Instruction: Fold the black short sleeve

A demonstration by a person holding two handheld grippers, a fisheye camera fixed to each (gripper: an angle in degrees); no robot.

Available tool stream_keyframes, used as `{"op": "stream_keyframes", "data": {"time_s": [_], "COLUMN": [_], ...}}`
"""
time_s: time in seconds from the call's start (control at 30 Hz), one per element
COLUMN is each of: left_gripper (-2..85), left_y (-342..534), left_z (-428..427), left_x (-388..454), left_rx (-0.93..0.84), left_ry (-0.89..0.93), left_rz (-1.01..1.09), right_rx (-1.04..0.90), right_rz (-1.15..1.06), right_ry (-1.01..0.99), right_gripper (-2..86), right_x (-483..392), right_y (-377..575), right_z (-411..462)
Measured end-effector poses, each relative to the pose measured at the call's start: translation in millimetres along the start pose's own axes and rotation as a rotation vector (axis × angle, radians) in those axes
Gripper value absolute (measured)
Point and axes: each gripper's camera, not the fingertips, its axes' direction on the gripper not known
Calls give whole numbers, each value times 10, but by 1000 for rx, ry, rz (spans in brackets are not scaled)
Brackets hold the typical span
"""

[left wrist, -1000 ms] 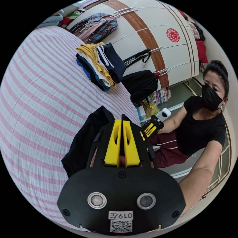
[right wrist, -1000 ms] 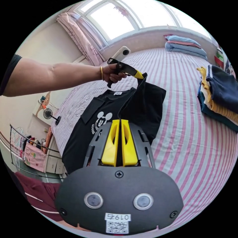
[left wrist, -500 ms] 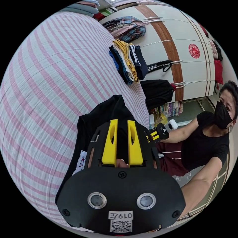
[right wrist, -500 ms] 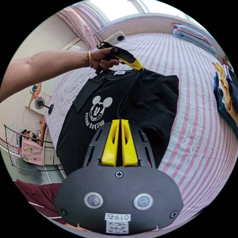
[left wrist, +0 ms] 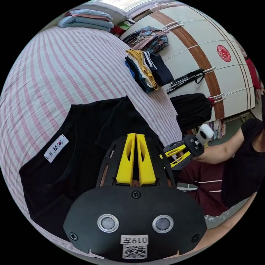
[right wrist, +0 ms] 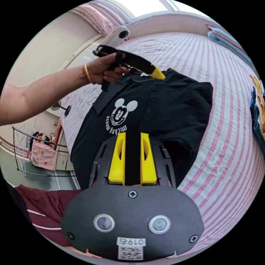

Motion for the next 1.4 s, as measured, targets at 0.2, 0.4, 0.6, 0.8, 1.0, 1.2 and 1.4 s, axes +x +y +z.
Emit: {"op": "stream_keyframes", "data": {"time_s": [0.2, 0.4, 0.6, 0.8, 1.0, 1.2, 1.4], "left_gripper": [8, 8, 7, 8, 10, 11, 11], "left_y": [525, 573, 541, 663, 607, 574, 562], "left_z": [44, -289, -498, -450, -496, -620, -645], "left_x": [-86, -94, -231, -317, -372, -404, -460], "left_rx": [157, 307, 267, 246, 260, 268, 198], "left_ry": [-76, -89, -47, 58, 92, 22, -39], "left_rz": [-304, -362, -551, -653, -660, -680, -690], "right_rx": [39, 38, -10, -62, -113, -131, -163], "right_rz": [10, -4, 24, -43, -97, -139, -186], "right_ry": [-73, -64, 197, 377, 418, 442, 414], "right_gripper": [75, 56, 71, 78, 83, 66, 50], "right_x": [299, 182, -69, -338, -413, -387, -334], "right_y": [62, -165, -261, -338, -385, -478, -576], "right_z": [-256, 90, 318, 572, 834, 949, 1011]}}
